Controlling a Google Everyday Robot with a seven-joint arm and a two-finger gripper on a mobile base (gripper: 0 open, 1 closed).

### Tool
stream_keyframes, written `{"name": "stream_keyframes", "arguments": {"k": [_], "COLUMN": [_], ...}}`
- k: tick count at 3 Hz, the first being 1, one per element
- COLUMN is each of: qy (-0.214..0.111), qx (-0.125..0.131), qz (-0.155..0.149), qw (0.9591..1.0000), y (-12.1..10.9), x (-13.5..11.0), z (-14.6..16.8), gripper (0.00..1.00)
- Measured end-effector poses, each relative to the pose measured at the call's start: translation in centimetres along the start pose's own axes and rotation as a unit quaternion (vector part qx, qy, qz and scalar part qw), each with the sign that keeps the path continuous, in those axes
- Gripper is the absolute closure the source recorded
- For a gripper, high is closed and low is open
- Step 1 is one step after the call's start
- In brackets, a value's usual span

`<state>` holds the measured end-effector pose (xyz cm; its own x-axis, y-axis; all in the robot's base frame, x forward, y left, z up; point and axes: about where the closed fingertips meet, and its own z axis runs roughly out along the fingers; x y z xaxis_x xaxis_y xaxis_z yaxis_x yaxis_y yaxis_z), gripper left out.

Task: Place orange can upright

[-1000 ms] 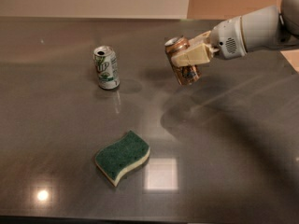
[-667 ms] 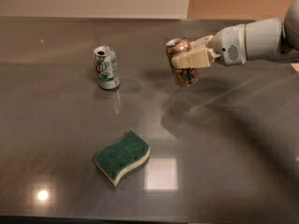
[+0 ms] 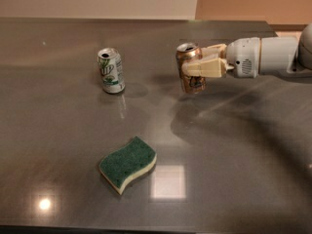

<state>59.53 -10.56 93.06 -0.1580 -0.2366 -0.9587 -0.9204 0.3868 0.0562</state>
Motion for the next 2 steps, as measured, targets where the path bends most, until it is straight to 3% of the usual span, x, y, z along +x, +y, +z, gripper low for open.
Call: {"name": "stream_keyframes", "arguments": {"k": [2], "qy": [-0.035], "qx": [-0.021], "qz": [-0.016], "qw": [0.9990], "y": [-0.28], "x": [1.27], "z": [-0.49], "gripper": [1.00]}}
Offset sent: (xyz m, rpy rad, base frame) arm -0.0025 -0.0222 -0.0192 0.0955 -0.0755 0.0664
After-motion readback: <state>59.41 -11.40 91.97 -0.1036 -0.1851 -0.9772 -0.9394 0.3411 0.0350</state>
